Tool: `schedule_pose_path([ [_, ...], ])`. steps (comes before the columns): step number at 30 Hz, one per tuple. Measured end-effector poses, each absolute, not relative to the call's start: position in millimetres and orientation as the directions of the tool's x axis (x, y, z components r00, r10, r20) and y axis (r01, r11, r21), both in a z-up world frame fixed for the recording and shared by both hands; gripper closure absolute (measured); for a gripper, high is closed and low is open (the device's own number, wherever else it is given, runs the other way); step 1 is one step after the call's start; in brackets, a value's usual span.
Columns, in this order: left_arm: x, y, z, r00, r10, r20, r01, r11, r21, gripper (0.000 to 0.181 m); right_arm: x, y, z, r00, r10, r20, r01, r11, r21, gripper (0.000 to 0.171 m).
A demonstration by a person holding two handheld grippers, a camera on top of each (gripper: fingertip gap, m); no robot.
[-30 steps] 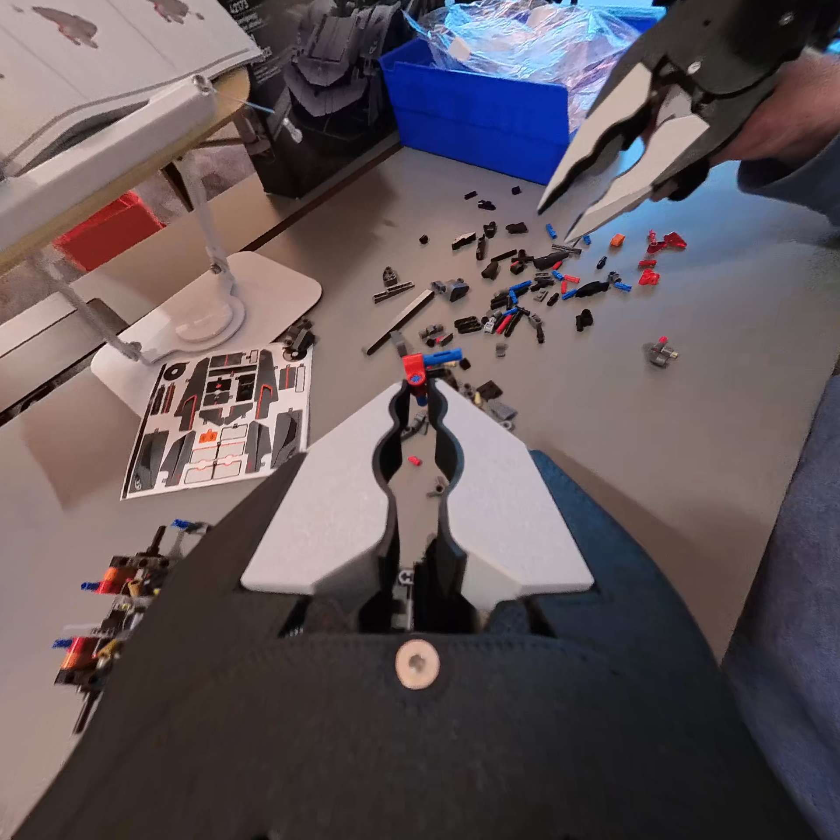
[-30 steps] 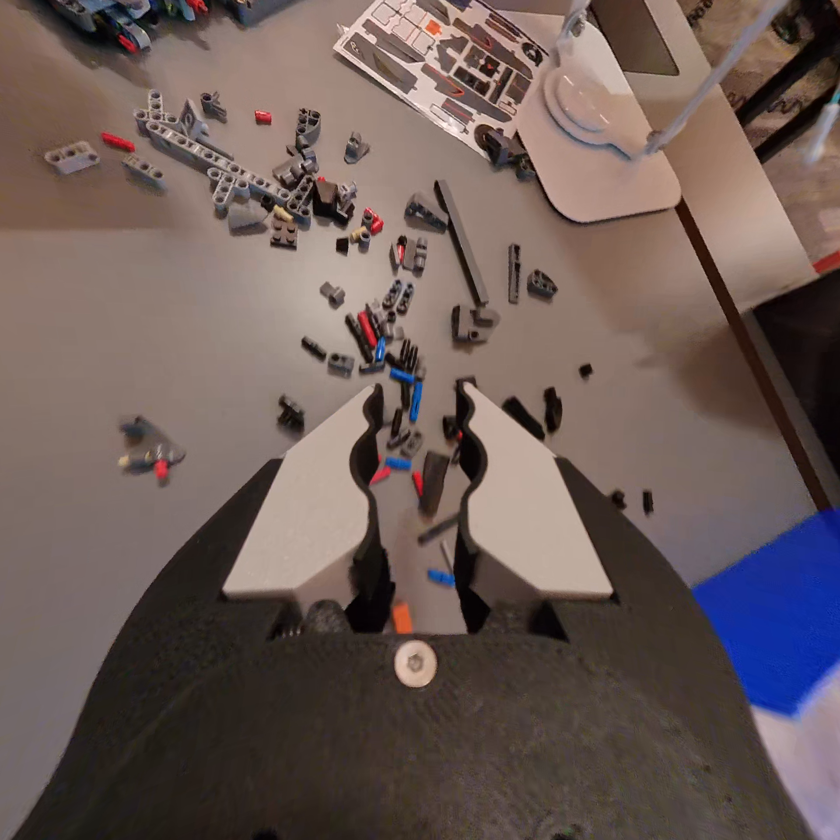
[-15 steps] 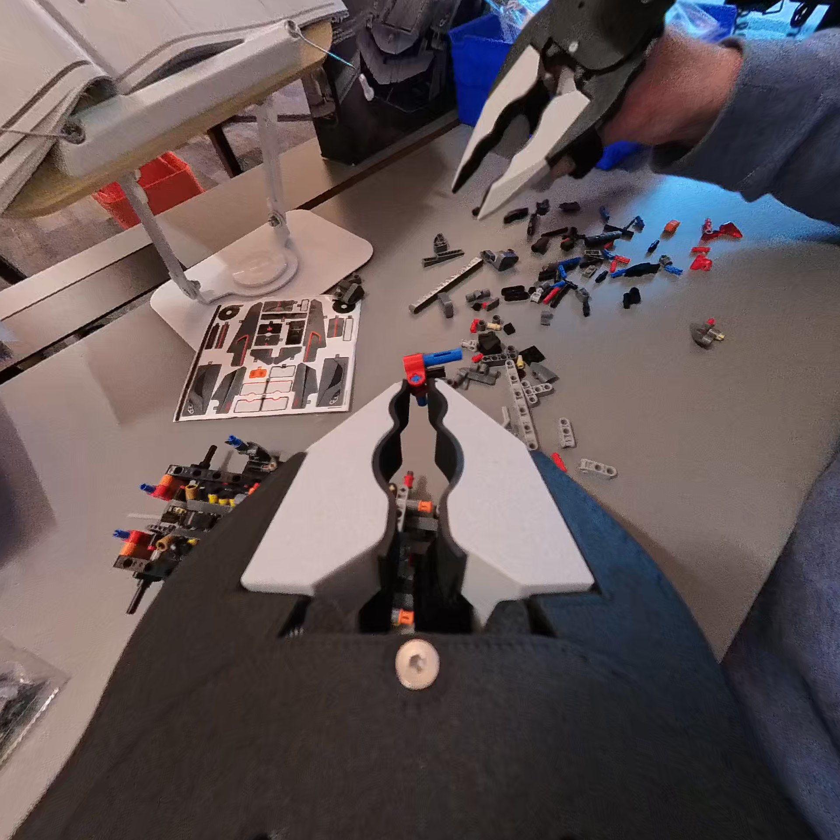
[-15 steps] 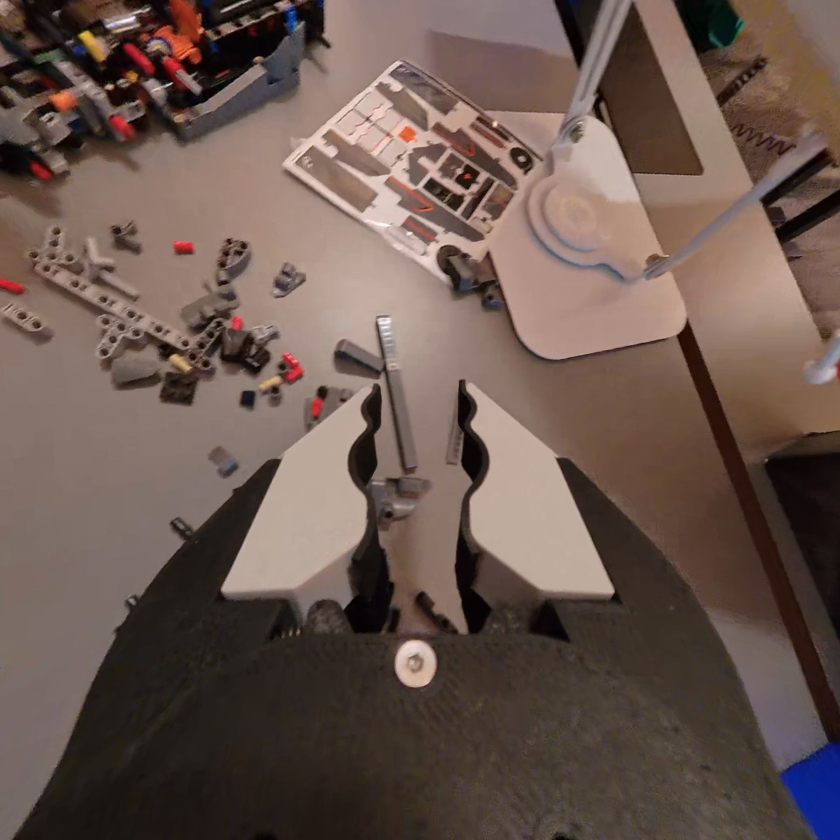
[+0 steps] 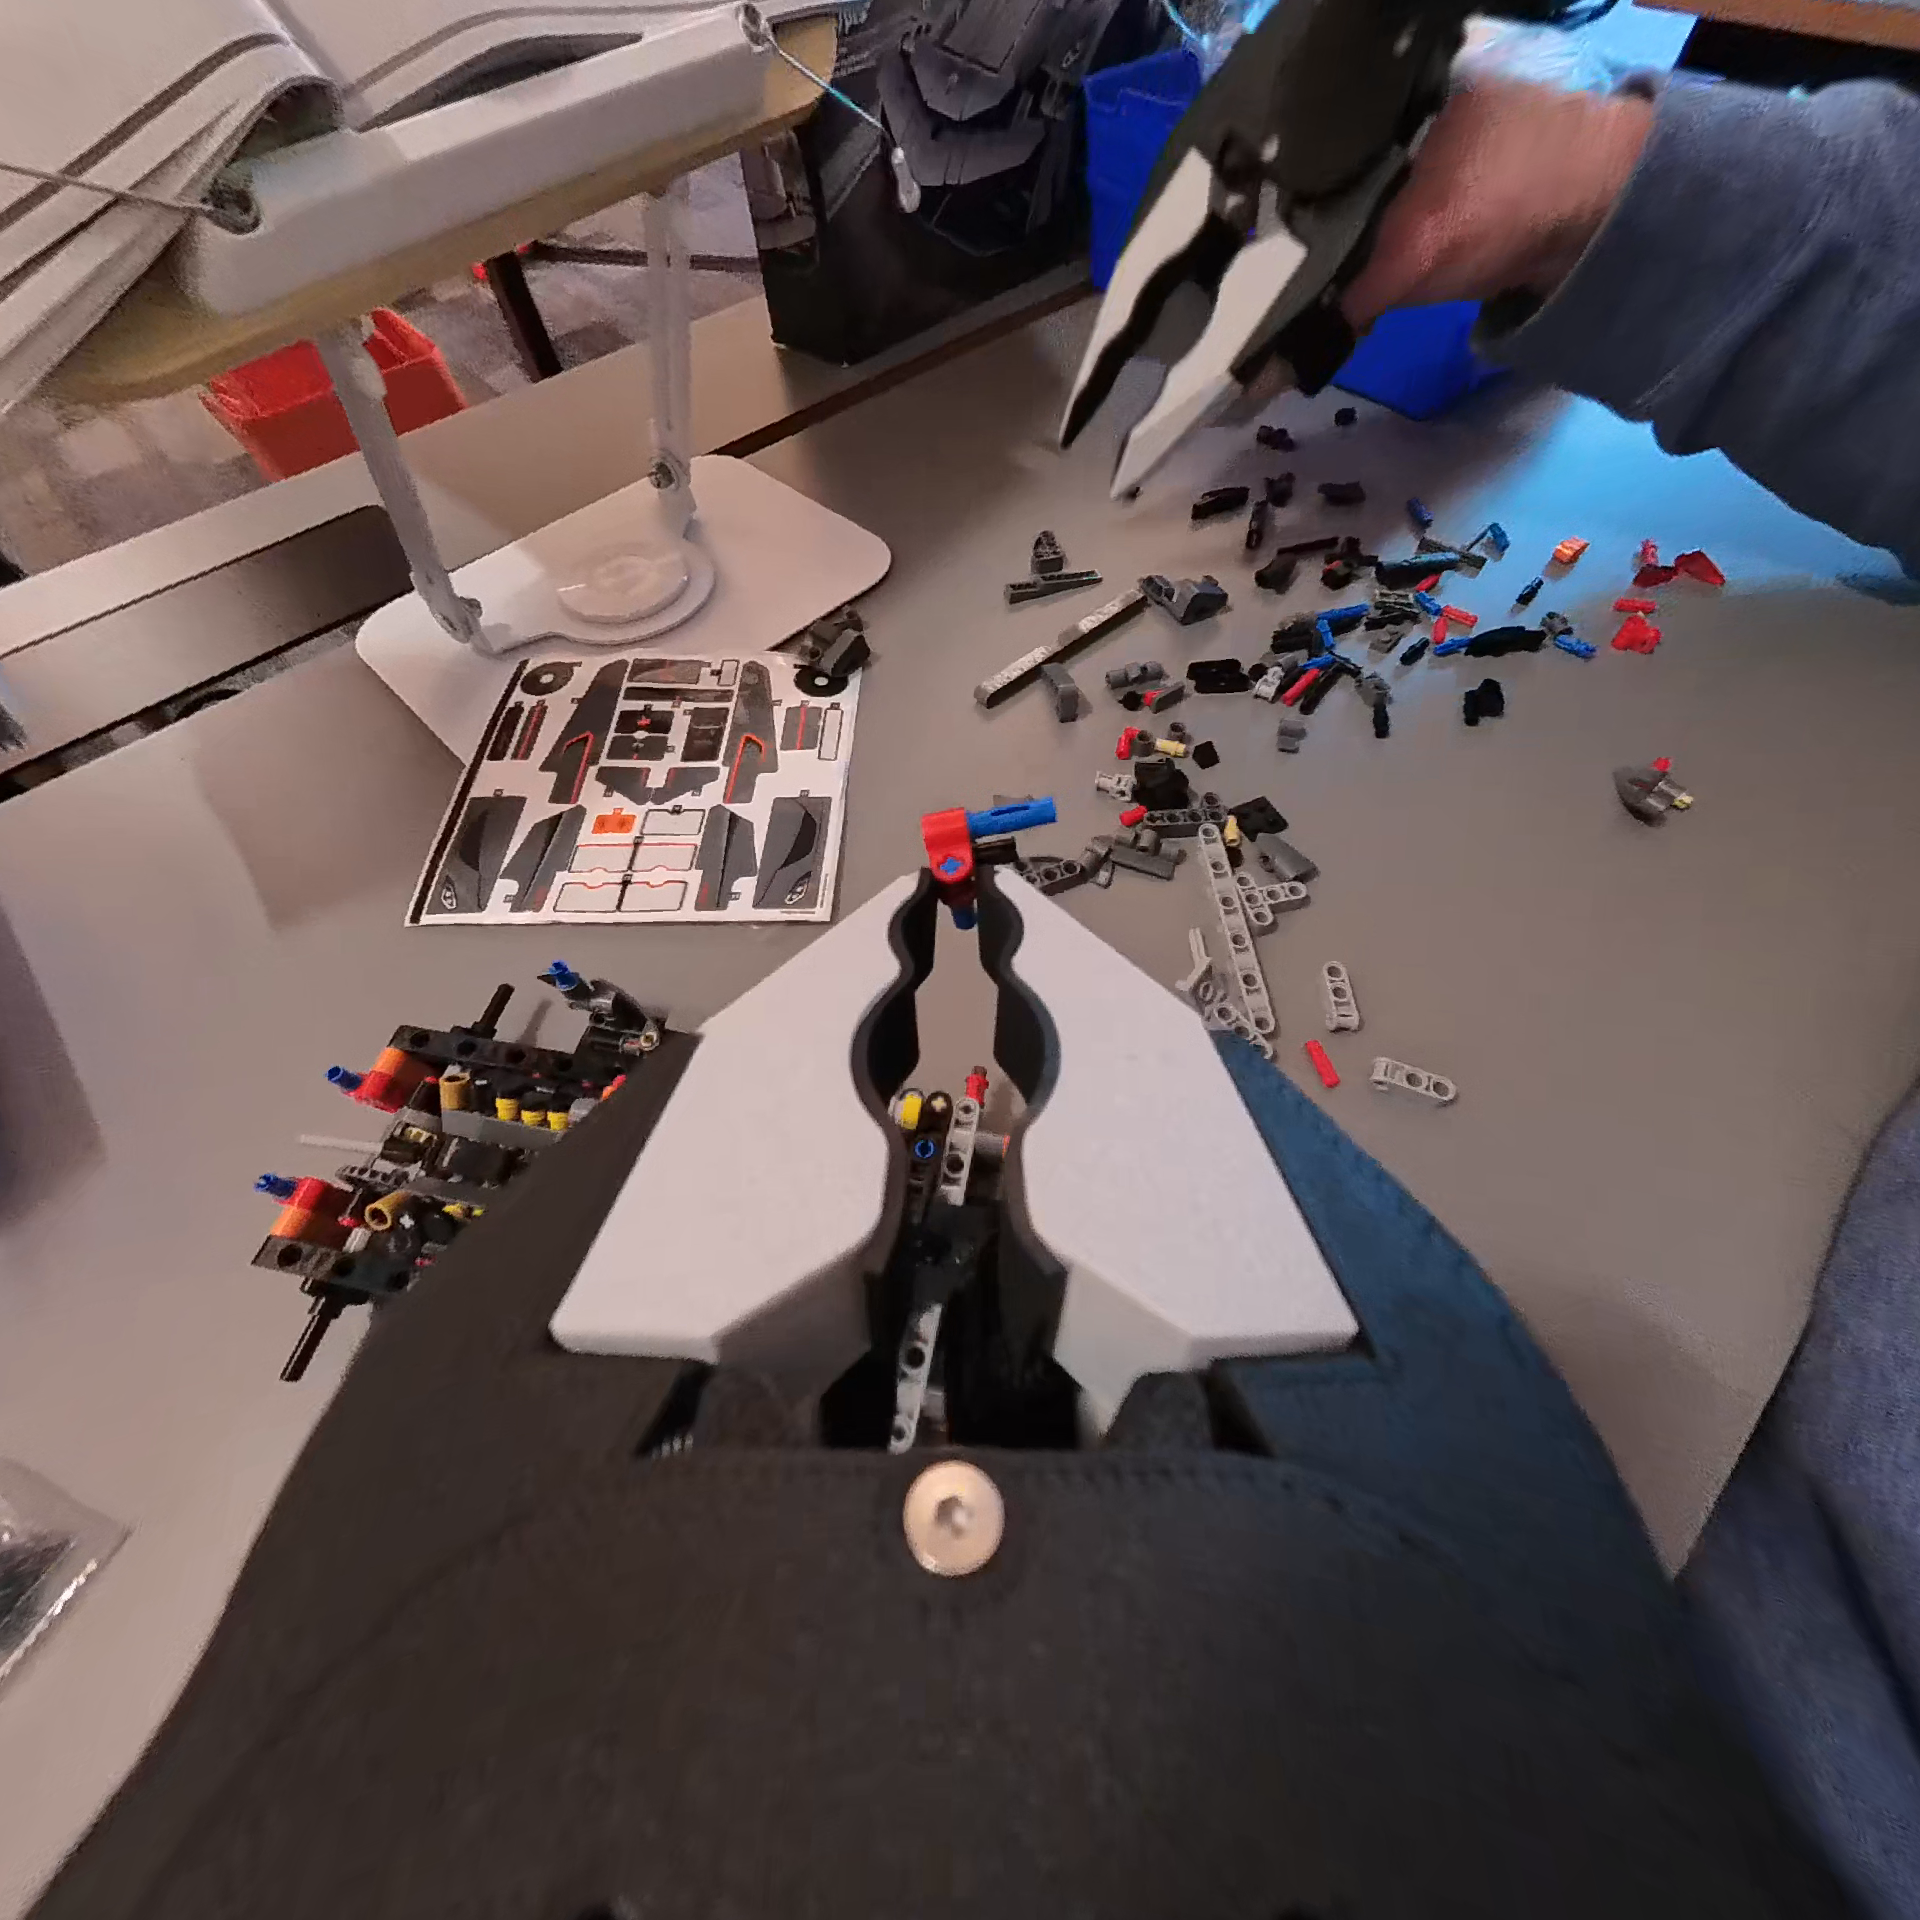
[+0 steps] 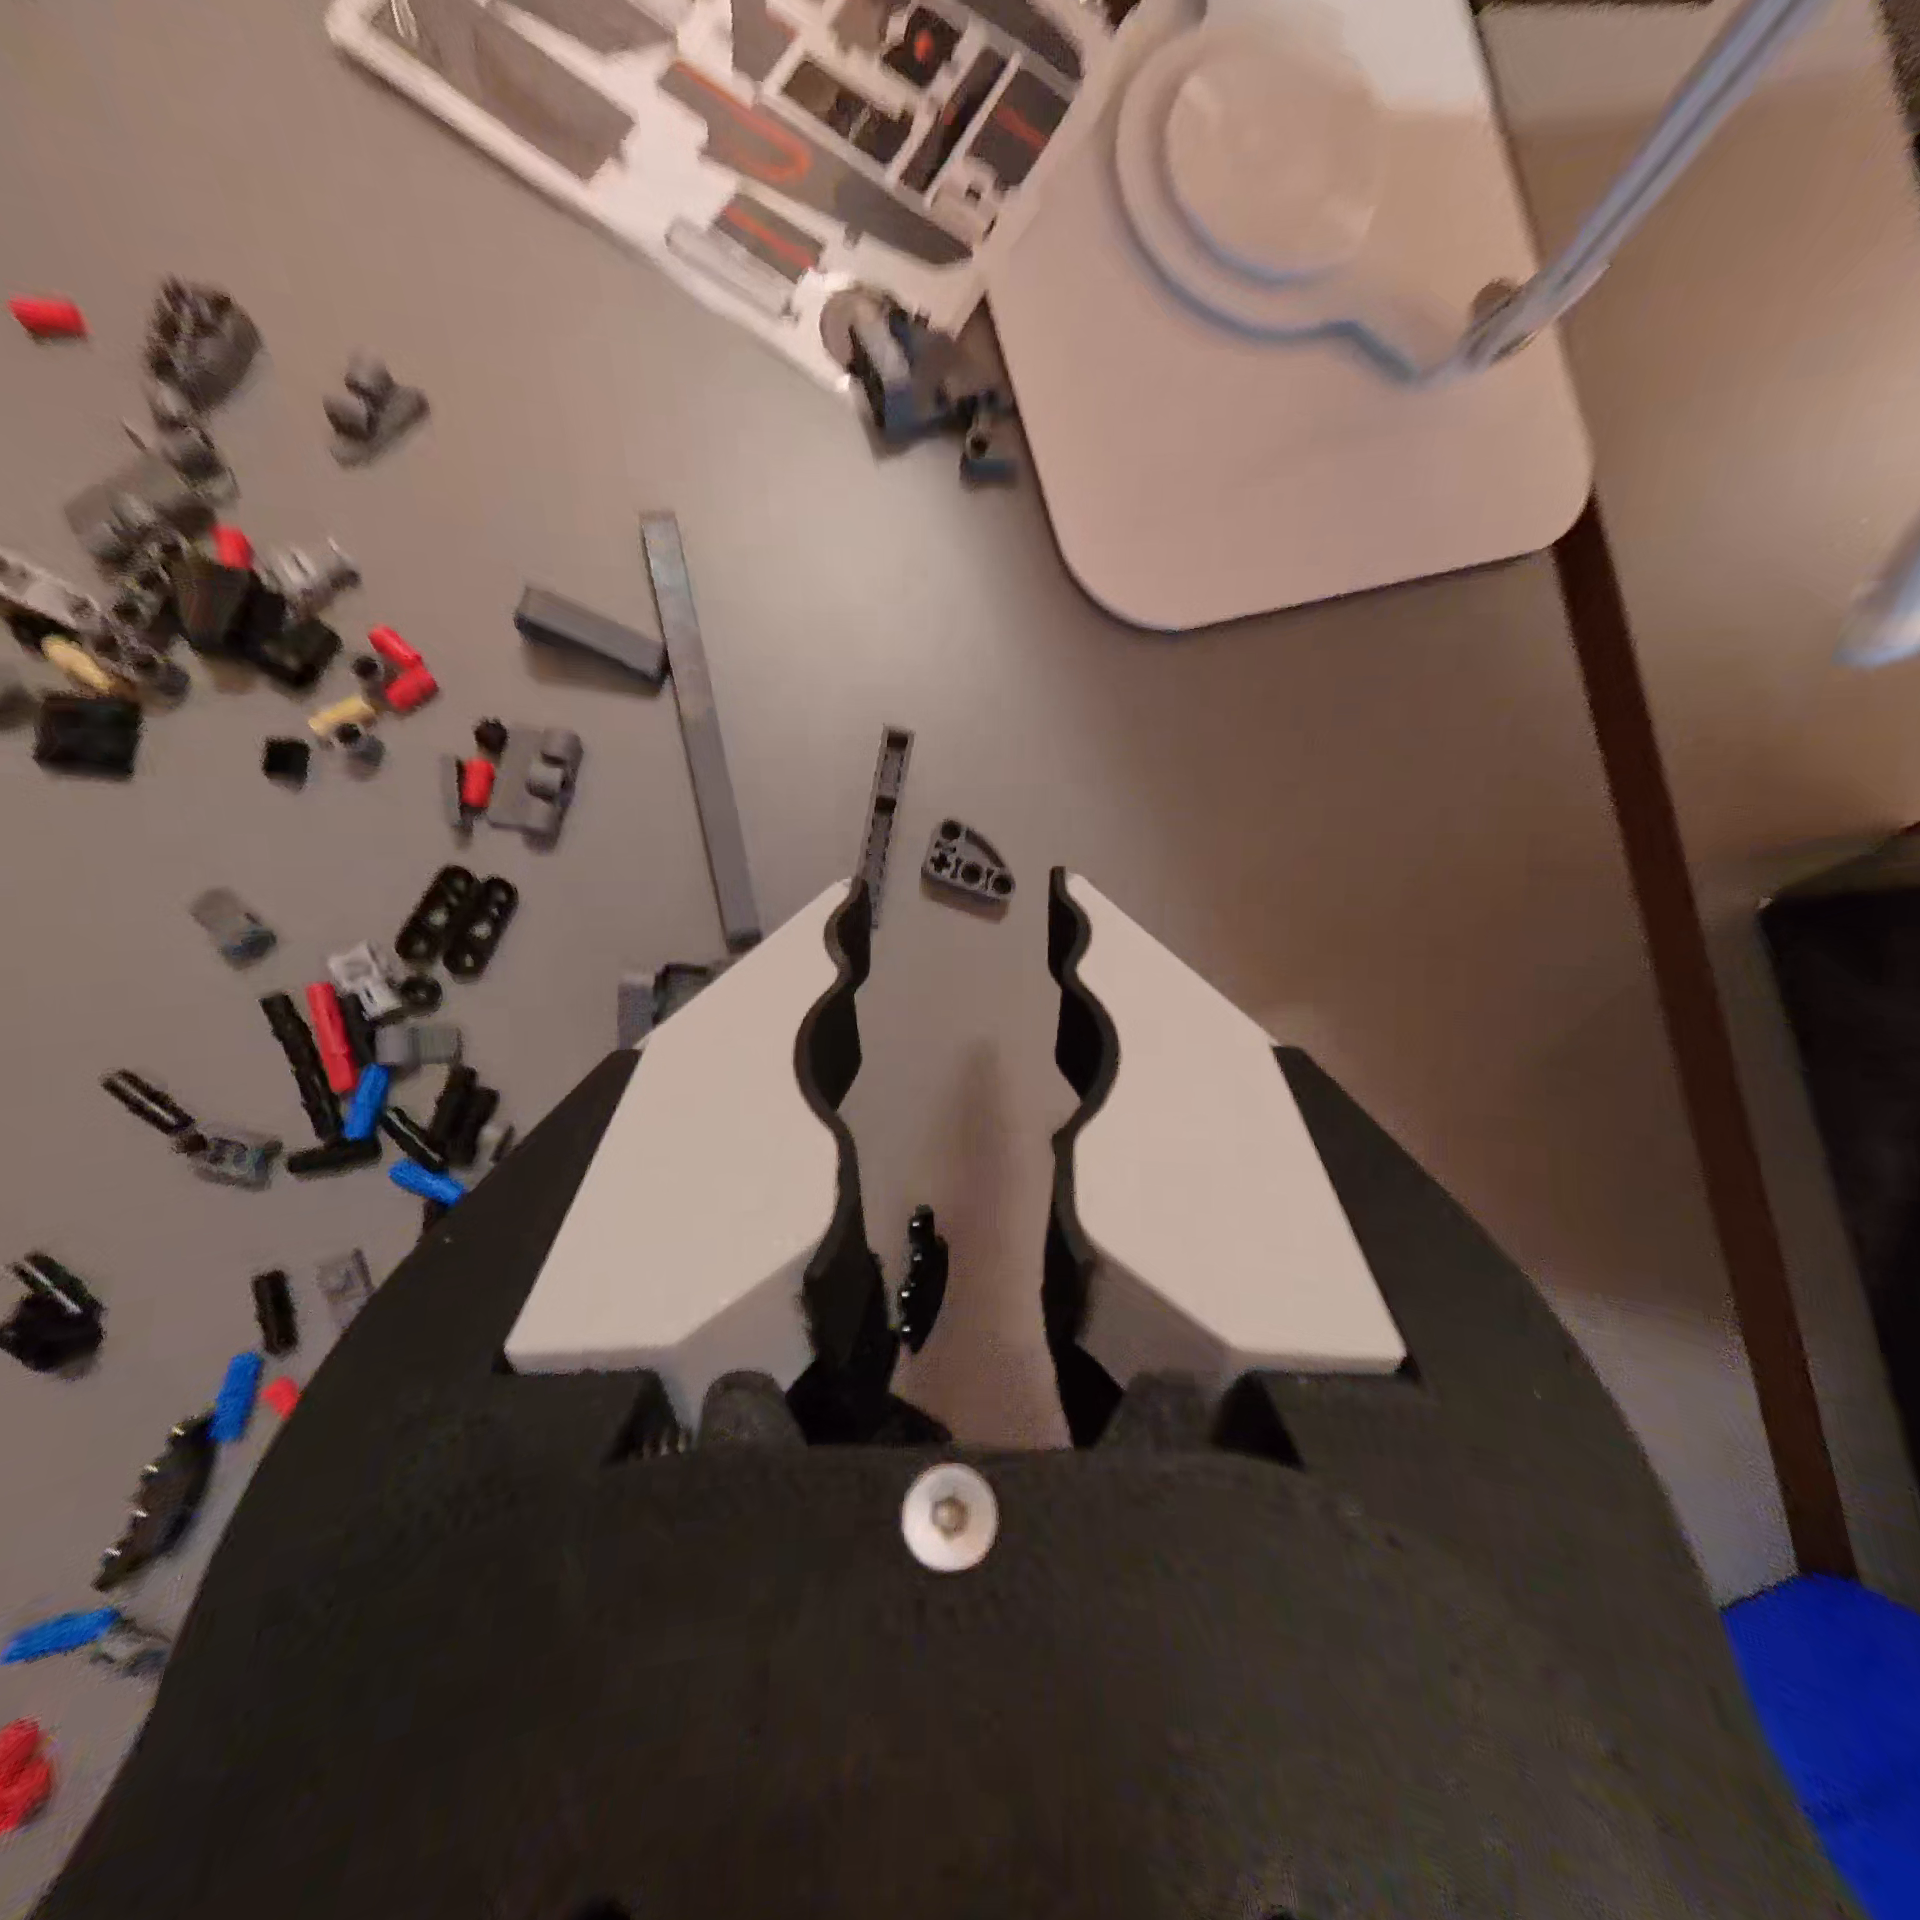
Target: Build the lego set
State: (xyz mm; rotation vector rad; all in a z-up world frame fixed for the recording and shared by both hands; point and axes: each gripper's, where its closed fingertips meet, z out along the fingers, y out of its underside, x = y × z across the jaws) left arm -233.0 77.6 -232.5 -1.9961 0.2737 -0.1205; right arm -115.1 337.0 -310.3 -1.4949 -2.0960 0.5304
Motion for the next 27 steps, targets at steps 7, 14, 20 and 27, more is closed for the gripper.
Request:
schedule_pose_path([
  [7, -231.0, 80.9, -235.7, 0.968, -0.247, -0.045, -0.148, -0.416, -0.897, 0.175, -123.0, 339.1, -332.8, -0.321, 0.928, 0.19, 0.745, 0.371, -0.555, 0.135],
  [14, -234.9, 82.0, -236.3, 0.972, -0.232, -0.03, -0.128, -0.42, -0.899, 0.175, -148.6, 257.4, -313.2, -0.513, 0.851, 0.114, 0.635, 0.465, -0.617, 0.14],
  [20, -237.5, 80.5, -236.3, 0.973, -0.228, -0.032, -0.128, -0.419, -0.899, 0.176, -158.5, 191.9, -311.8, -0.636, 0.771, 0.046, 0.579, 0.515, -0.632, 0.141],
  [27, -241.5, 77.3, -233.8, 0.975, -0.222, -0.029, -0.121, -0.411, -0.904, 0.176, -132.3, 146.5, -326.6, -0.782, 0.623, 0.021, 0.493, 0.639, -0.59, 0.138],
])
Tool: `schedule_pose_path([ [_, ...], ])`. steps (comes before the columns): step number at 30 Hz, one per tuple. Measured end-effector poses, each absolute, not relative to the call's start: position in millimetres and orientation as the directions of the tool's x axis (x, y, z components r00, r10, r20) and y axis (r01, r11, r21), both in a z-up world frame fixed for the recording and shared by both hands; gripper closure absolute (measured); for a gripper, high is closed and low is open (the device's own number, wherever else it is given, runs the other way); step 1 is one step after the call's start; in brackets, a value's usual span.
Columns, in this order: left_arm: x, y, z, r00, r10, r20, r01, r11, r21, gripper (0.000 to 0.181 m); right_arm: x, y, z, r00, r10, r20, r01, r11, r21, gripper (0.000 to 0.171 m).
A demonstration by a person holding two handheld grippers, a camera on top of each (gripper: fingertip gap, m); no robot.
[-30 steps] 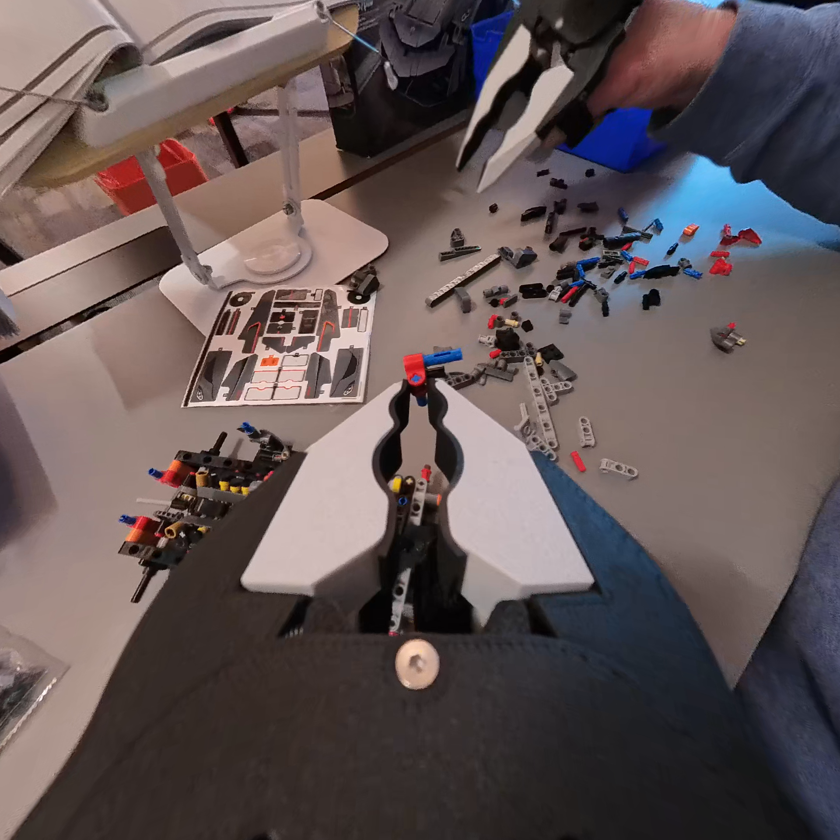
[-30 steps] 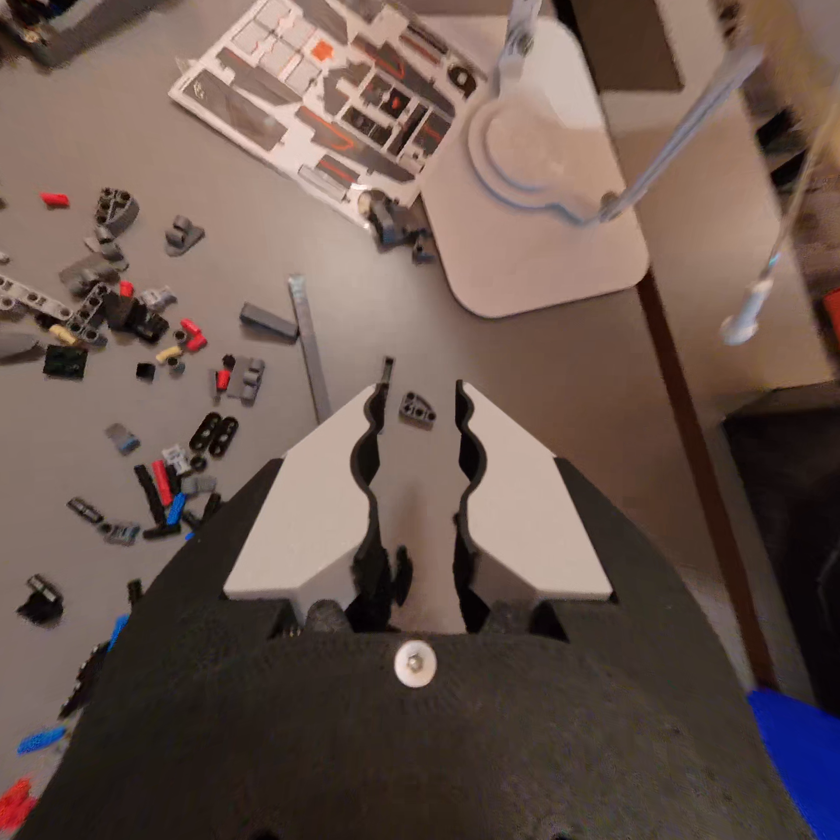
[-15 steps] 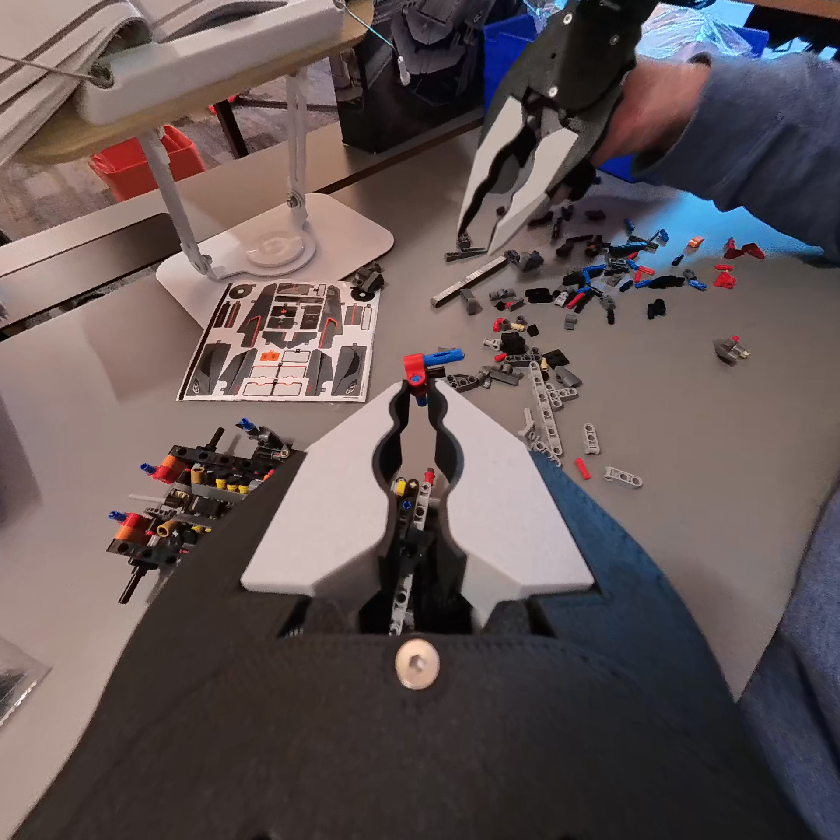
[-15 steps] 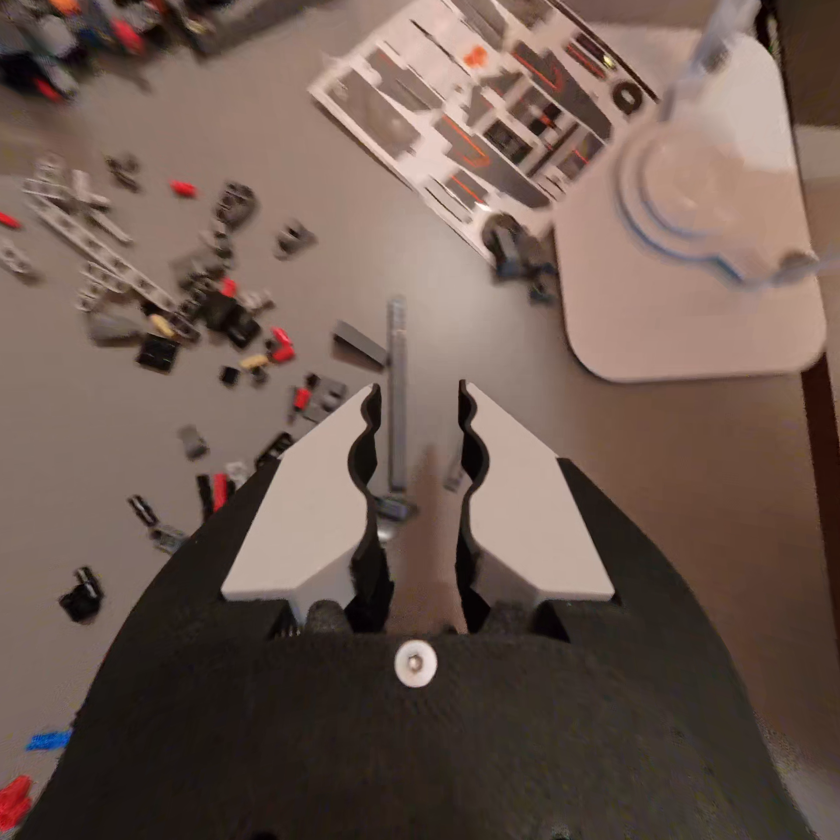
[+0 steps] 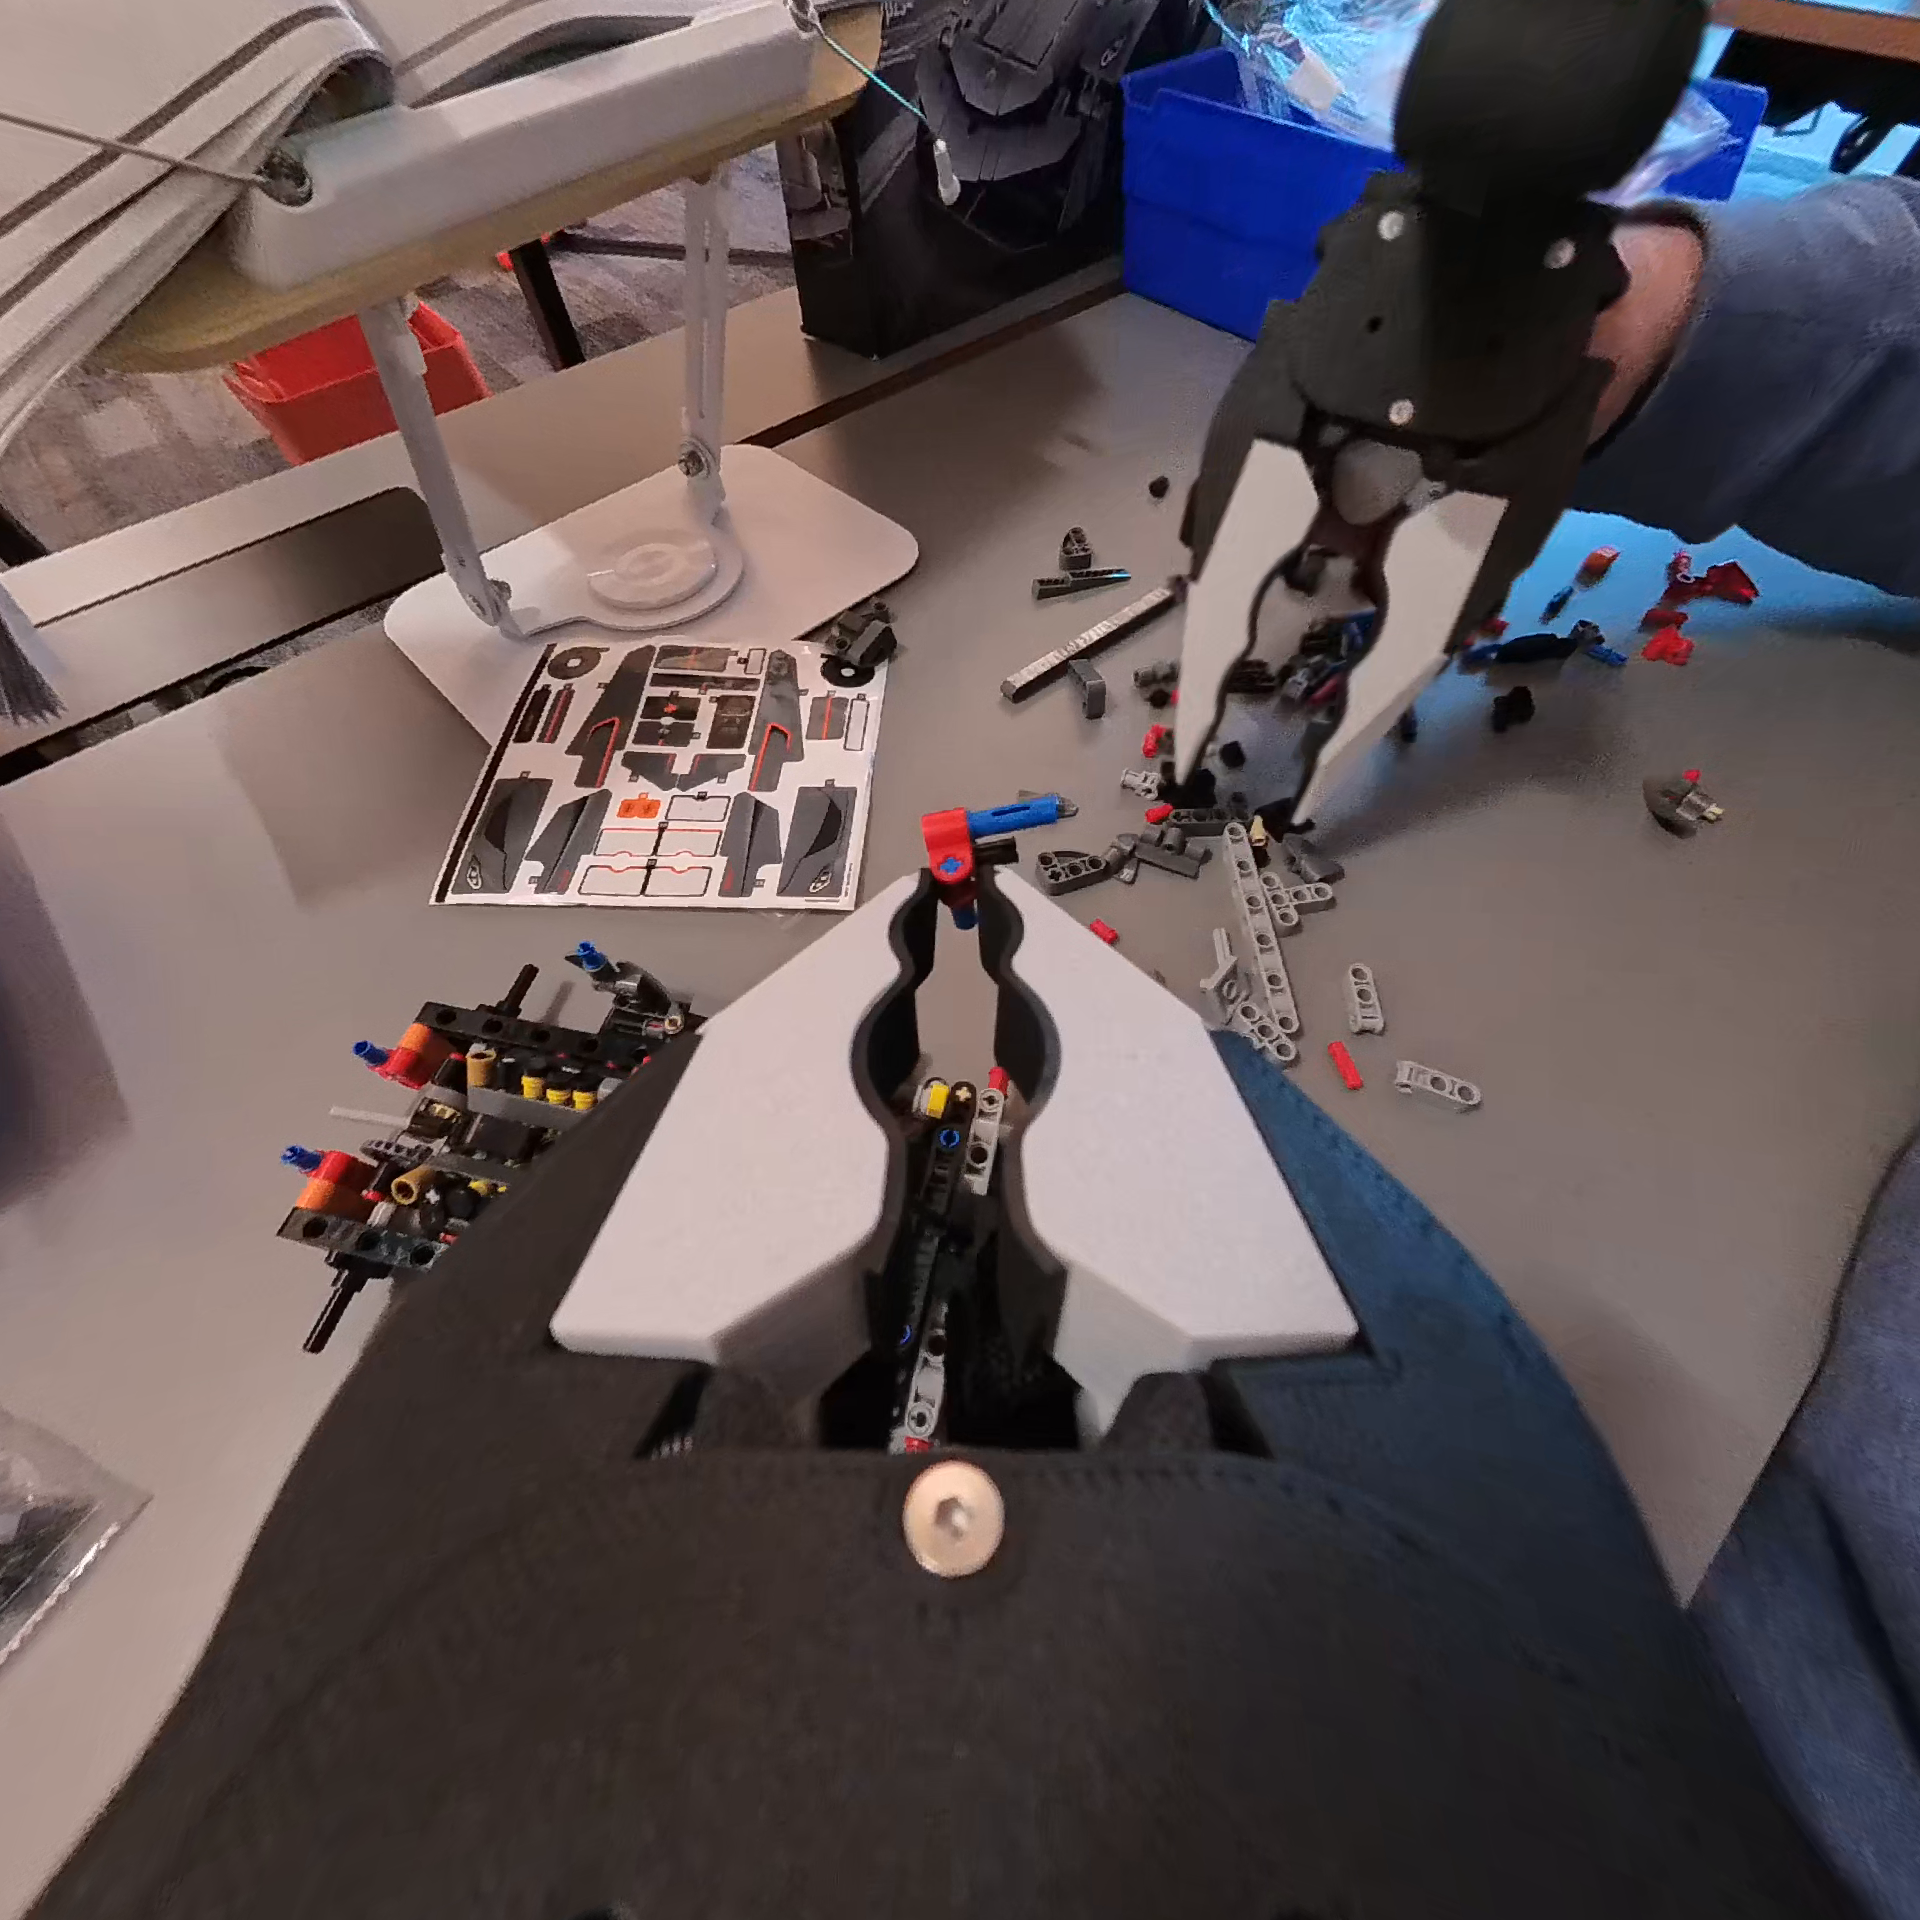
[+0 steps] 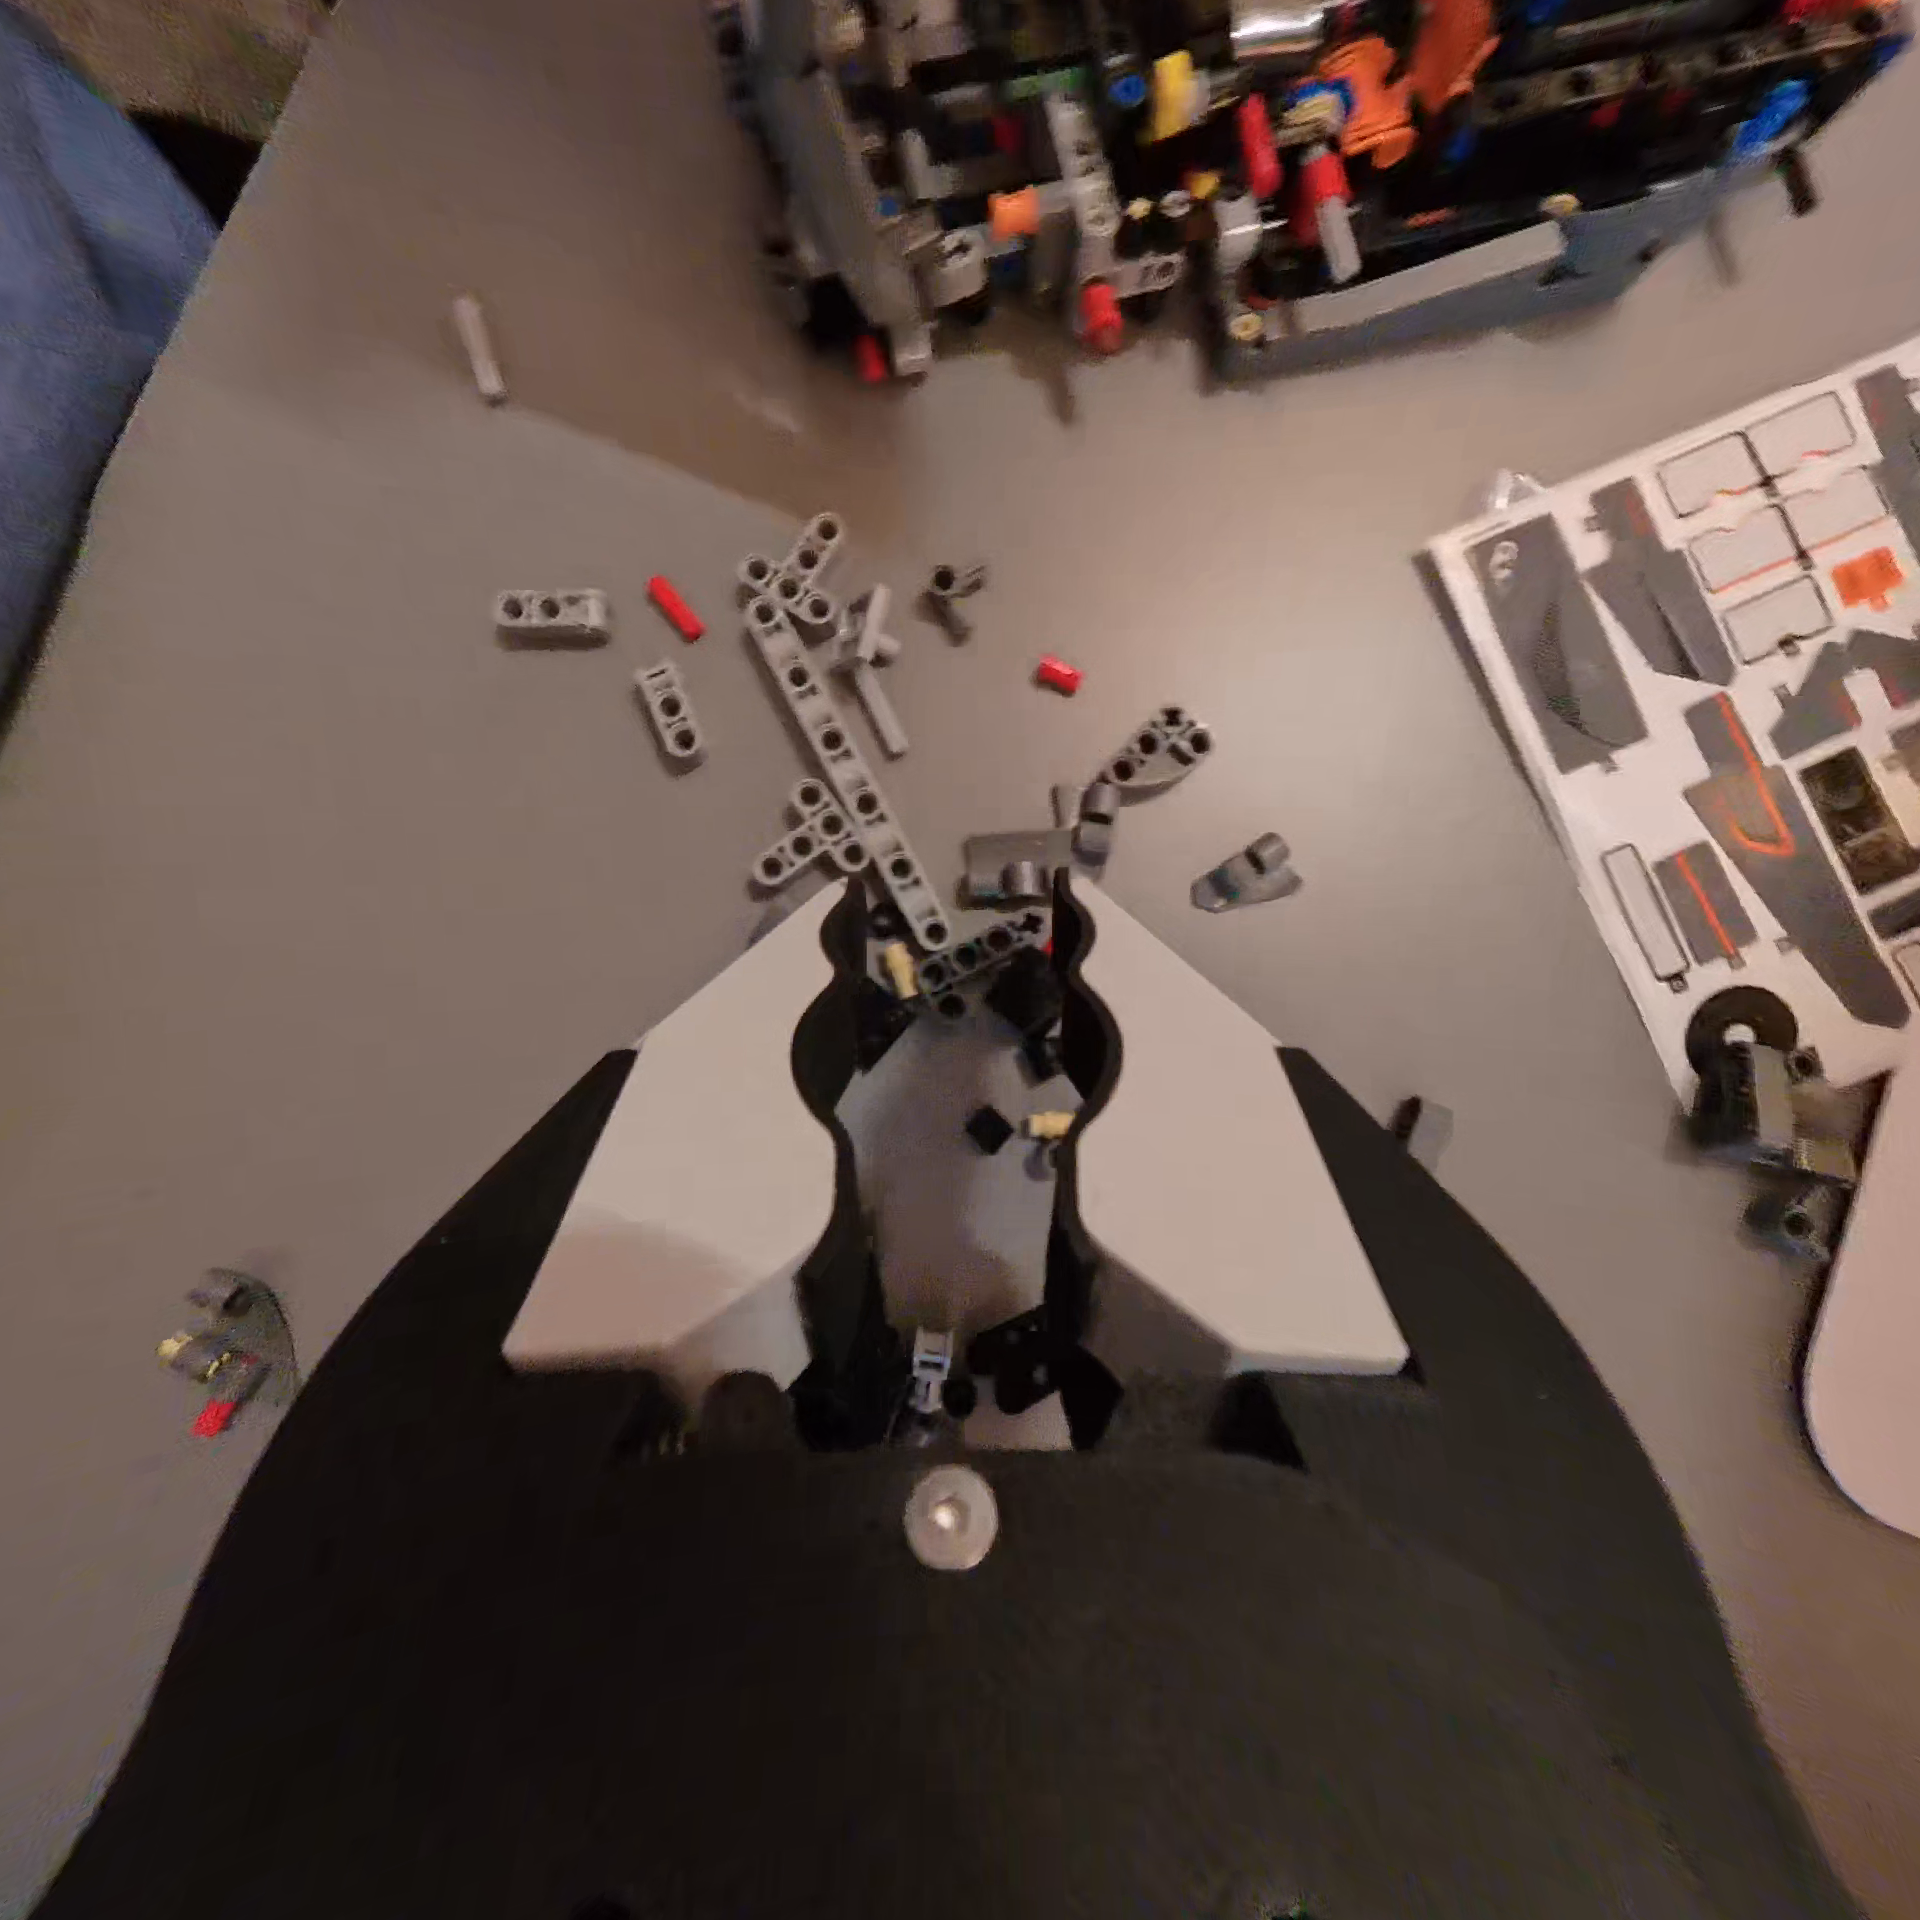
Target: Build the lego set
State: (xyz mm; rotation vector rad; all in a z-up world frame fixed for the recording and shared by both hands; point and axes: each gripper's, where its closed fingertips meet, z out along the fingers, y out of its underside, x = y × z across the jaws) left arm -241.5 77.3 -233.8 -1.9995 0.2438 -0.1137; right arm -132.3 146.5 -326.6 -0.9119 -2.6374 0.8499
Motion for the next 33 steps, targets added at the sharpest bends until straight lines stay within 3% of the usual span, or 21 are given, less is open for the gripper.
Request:
schedule_pose_path([
  [6, -240.3, 78.0, -232.5, 0.974, -0.225, -0.032, -0.124, -0.409, -0.904, 0.176, -121.9, 166.1, -340.8, -0.738, 0.673, 0.045, 0.553, 0.641, -0.532, 0.139],
  [20, -233.7, 82.0, -231.1, 0.972, -0.232, -0.037, -0.133, -0.411, -0.902, 0.175, -135.5, 84.0, -315.8, -0.794, 0.606, 0.044, 0.423, 0.602, -0.677, 0.145],
  [28, -236.9, 78.3, -229.7, 0.973, -0.23, -0.034, -0.127, -0.403, -0.906, 0.175, -152.3, 61.1, -342.0, -0.787, 0.616, 0.031, 0.468, 0.63, -0.619, 0.141],
  [33, -237.2, 79.2, -231.9, 0.972, -0.234, -0.028, -0.123, -0.404, -0.906, 0.175, -155.9, 58.9, -352.1, -0.763, 0.646, 0.018, 0.512, 0.621, -0.593, 0.158],
])
